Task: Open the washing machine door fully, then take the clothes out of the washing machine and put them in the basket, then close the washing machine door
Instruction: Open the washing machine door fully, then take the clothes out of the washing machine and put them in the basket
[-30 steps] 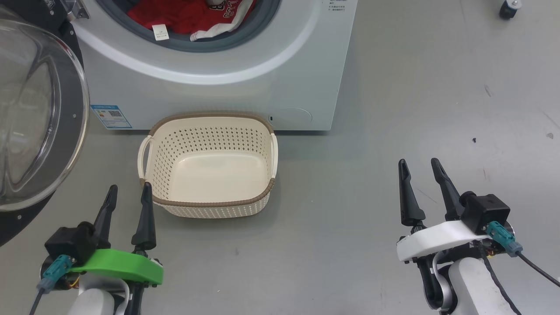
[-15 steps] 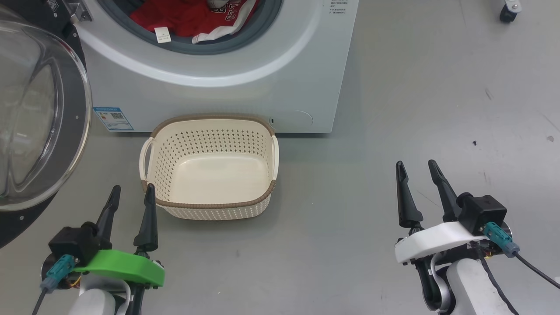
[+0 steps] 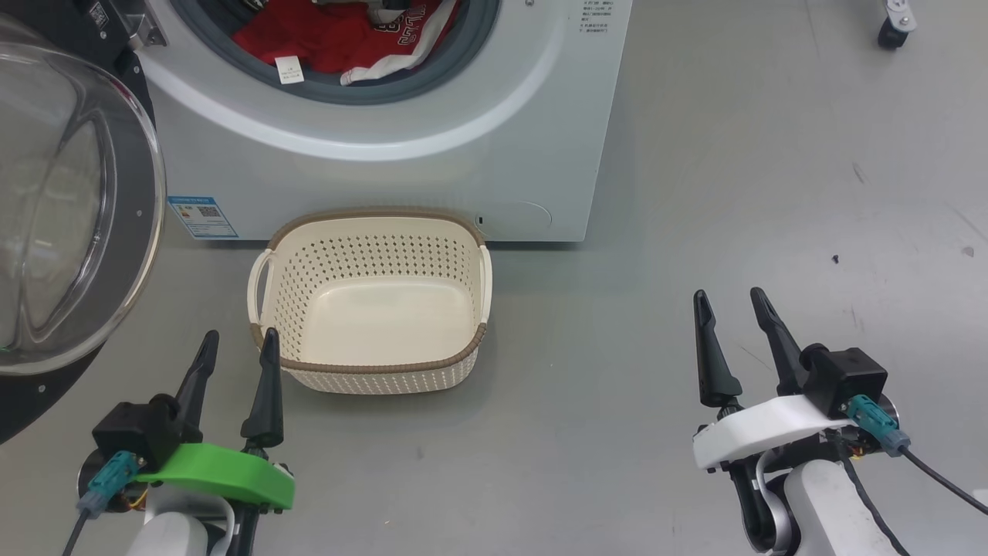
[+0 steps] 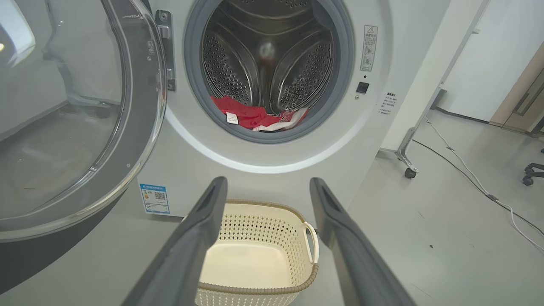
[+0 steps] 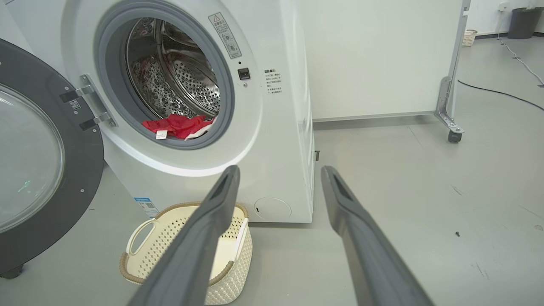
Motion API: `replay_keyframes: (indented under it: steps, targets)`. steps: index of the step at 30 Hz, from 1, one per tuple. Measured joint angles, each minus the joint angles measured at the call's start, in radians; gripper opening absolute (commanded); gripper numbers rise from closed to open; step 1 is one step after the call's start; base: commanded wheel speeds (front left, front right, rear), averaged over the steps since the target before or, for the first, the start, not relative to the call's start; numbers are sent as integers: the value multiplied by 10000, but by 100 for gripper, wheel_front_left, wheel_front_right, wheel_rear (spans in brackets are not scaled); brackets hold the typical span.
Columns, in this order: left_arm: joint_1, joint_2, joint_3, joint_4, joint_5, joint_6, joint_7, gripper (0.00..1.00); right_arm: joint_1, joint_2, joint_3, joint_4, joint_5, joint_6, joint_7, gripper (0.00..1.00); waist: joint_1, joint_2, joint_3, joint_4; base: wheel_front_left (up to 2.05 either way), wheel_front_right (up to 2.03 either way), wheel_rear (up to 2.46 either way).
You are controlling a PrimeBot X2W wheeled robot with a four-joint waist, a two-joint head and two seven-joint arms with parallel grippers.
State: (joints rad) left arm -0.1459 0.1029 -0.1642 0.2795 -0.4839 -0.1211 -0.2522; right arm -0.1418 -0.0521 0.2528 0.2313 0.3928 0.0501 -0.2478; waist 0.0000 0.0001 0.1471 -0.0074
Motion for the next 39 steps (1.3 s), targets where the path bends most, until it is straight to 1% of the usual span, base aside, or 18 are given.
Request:
replay_keyframes:
  steps: [5, 9, 12, 20, 30, 39]
  targets:
    - [21, -2, -73, 10, -35, 0, 0, 100, 28, 2, 27, 10, -2, 2, 0, 100, 0, 0, -5, 4, 2, -2, 0]
    - [35, -25, -244, -17, -430, 0, 0, 100, 30, 2, 27, 10, -2, 2, 0, 100, 0, 0, 11, 18, 16, -16, 0]
    - [39, -35, -307, -36, -533, -2, 0, 100, 30, 4, 27, 10, -2, 0, 0, 100, 0, 0, 22, 25, 31, -31, 0]
    - [65, 42, -330, -40, -617, -2, 0, 100, 31, 6, 27, 12, 0, 0, 0, 100, 0, 0, 30, 33, 53, -53, 0]
    - [68, 98, -397, -94, -711, -2, 0, 100, 31, 12, 2, 12, 0, 0, 0, 100, 0, 0, 19, 42, 90, -90, 0]
    - [68, 221, -424, -228, -742, -2, 0, 100, 40, 15, -8, 12, 0, -2, 0, 100, 0, 0, 55, 95, 130, -130, 0]
